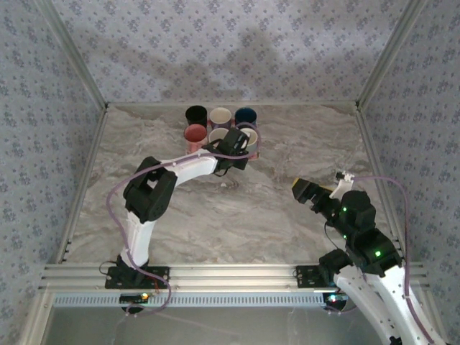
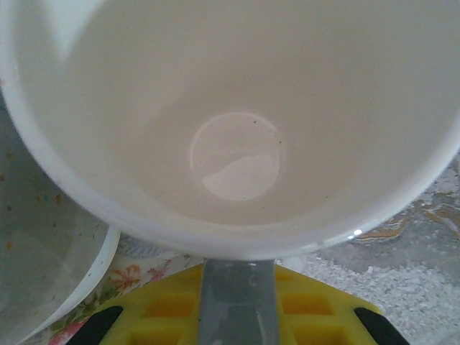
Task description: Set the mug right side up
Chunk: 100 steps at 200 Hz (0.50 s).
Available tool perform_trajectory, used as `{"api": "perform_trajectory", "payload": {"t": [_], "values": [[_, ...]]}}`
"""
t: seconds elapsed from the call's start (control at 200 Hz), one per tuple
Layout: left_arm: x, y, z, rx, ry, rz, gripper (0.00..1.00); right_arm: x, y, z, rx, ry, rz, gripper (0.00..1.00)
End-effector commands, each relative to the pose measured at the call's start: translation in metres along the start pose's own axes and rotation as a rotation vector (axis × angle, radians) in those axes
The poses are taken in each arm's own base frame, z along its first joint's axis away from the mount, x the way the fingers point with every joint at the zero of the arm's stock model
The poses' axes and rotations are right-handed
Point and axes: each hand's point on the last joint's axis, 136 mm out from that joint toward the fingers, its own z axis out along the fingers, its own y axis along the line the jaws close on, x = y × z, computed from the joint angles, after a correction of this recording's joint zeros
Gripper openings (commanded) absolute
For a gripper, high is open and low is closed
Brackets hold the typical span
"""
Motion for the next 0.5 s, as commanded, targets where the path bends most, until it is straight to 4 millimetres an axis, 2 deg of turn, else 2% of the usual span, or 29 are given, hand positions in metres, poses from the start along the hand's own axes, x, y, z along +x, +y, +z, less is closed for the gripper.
{"api": "perform_trajectory", "payload": {"t": [0.0, 0.165, 0.32, 0.495], "values": [[-0.0347, 0.0012, -0.0051, 0.002, -0.086, -0.031, 0.0, -0.0012, 0.0018, -0.0033, -0.01, -0.003, -0.004, 1.0], [-0.0322, 0.0032, -0.0022, -0.011, -0.071, -0.033, 0.01, -0.0012, 0.002, -0.0048, -0.007, 0.002, -0.006, 1.0], [-0.0288, 0.0057, -0.001, -0.004, -0.047, -0.054, 0.18, -0.0031, 0.0037, -0.0064, -0.01, -0.002, -0.012, 1.0], [-0.0268, 0.0055, -0.0028, 0.005, -0.04, -0.063, 0.31, -0.0064, 0.0065, -0.0086, -0.017, -0.01, -0.016, 1.0]]}}
